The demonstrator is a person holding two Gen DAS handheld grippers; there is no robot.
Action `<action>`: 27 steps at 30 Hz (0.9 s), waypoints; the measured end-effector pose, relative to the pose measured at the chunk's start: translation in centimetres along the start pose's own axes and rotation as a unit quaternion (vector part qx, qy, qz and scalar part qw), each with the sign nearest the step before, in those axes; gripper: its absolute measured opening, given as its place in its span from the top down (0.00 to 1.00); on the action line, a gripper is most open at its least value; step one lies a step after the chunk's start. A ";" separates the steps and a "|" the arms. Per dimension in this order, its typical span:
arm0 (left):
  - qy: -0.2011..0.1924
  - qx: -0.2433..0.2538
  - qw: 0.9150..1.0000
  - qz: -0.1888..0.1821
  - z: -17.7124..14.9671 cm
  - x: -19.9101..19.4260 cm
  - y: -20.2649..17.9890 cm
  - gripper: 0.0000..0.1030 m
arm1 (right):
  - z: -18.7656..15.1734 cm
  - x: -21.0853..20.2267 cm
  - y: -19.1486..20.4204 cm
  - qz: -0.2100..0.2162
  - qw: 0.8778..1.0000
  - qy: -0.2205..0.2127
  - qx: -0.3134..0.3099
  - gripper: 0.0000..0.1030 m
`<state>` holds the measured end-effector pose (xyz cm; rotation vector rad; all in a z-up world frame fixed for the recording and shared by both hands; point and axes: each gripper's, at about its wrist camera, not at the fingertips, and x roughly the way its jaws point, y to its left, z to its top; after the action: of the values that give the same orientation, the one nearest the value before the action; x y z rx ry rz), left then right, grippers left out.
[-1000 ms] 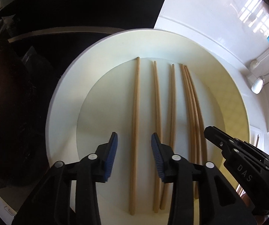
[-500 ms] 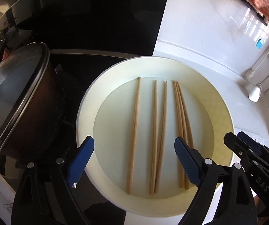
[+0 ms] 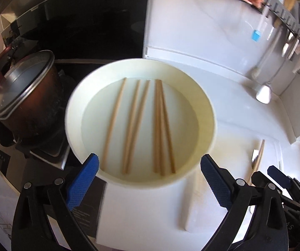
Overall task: Organize utensils
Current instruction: 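Move both open tools back from the bowl to the remaining chopsticks and fork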
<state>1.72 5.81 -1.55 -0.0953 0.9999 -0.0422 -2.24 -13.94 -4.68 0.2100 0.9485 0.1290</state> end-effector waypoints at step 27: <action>-0.022 0.160 0.986 -0.033 -7.5 4.2 -16.9 0.07 | -10.9 -3.4 -15.6 -0.067 0.991 -0.033 0.108 0.34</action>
<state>-2.23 -11.80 -7.42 0.1650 0.9350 -0.2602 -12.80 -28.50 -11.80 0.3471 0.9078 -0.1050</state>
